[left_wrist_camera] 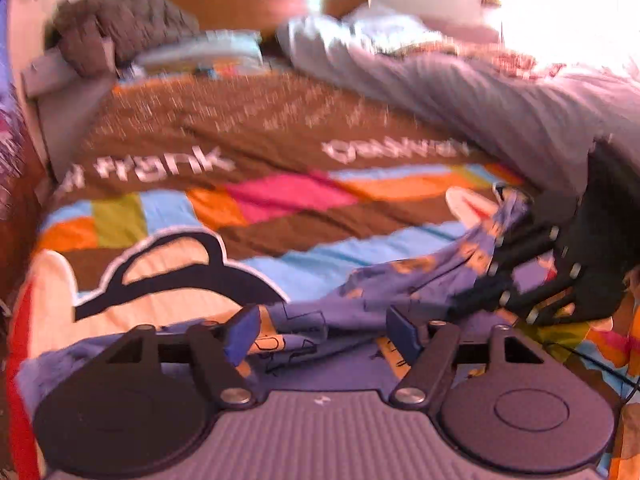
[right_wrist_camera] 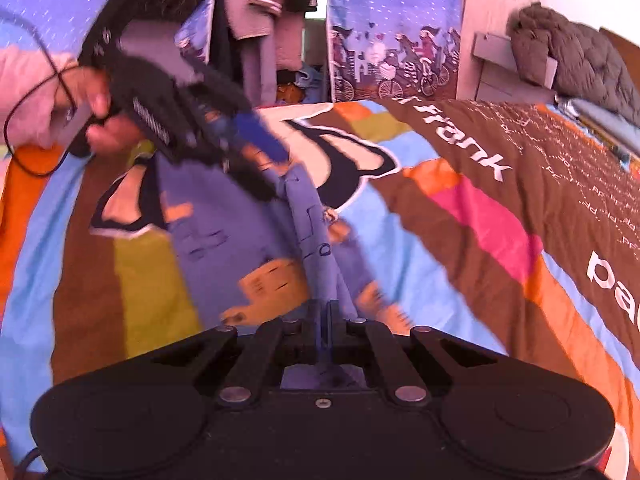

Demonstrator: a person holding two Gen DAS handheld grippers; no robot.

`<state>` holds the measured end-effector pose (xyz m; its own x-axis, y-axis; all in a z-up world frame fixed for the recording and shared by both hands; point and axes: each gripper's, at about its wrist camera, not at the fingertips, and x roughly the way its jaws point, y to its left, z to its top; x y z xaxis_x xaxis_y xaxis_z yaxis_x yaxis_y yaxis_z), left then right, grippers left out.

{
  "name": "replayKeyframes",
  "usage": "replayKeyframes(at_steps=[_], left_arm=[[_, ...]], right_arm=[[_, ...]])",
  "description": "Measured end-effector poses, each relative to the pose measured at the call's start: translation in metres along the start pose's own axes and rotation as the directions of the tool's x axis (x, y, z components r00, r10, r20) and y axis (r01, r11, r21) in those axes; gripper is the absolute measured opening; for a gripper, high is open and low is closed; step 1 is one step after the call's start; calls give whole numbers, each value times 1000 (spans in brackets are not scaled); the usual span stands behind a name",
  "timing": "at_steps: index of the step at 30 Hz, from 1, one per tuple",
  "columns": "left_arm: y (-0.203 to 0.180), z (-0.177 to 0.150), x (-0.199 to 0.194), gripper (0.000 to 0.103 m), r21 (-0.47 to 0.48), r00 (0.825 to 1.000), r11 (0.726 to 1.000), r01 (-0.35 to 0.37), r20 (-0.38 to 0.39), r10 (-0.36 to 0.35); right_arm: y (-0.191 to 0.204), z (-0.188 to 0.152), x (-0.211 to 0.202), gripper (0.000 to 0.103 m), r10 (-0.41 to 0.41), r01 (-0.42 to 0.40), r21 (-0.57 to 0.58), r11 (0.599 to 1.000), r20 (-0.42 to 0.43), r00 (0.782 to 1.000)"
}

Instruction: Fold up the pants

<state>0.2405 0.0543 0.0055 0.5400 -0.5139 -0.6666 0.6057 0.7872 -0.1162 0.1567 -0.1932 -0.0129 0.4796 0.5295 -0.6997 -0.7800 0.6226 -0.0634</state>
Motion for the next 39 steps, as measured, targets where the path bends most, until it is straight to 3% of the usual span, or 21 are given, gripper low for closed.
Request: replayKeyframes(at_steps=[4, 7, 10, 12, 16, 18, 21, 25, 28, 29, 31, 36, 39], left_arm=[[-14, -8, -11, 76, -31, 999, 998, 48, 9, -48], [-15, -16, 7, 76, -84, 990, 991, 101, -92, -109], [-11, -30, 31, 71, -87, 981, 994, 70, -177, -85], [-11, -39, 31, 71, -74, 987, 995, 70, -139, -79], [-14, -50, 28, 76, -50, 993, 997, 64, -93, -68], [-20, -53, 28, 77, -28, 996, 998, 53, -71, -55], [-26, -56, 26, 78, -14, 997, 999, 44, -59, -45], [-26, -55, 27, 79, -10, 996, 998, 56, -62, -56], [-24, -56, 27, 79, -24, 996, 998, 66, -61, -67], [-24, -56, 28, 79, -26, 996, 997, 66, -63, -68], [-24, -56, 28, 79, -20, 996, 998, 62, -70, -63], [-29, -56, 31, 83, 10, 995, 998, 57, -84, -56], [-32, -57, 33, 86, 36, 994, 998, 57, -90, -53]], right_arm=[[13, -16, 11, 1, -19, 18, -16, 1000, -19, 1000], [6, -17, 12, 3, -2, 3, 40, 999, -12, 1000], [-14, -12, 7, 15, 57, -55, 146, 988, -9, 998], [-30, -7, 2, 22, 102, -102, 236, 966, 13, 995], [-72, 14, 5, 33, 198, -220, 482, 848, 98, 975], [-92, 23, 22, 34, 250, -278, 621, 733, 135, 959], [-105, 33, 49, 33, 288, -258, 750, 609, 94, 953], [-105, 39, 75, 31, 330, -224, 832, 507, 53, 943], [-103, 42, 86, 27, 339, -203, 863, 462, 39, 940], [-103, 43, 90, 19, 338, -191, 870, 455, 30, 941], [-103, 49, 93, 8, 316, -156, 865, 477, -3, 949], [-126, 84, 82, 6, 198, -133, 815, 564, 24, 980], [-151, 107, 97, 4, 149, -100, 775, 624, 7, 989]])
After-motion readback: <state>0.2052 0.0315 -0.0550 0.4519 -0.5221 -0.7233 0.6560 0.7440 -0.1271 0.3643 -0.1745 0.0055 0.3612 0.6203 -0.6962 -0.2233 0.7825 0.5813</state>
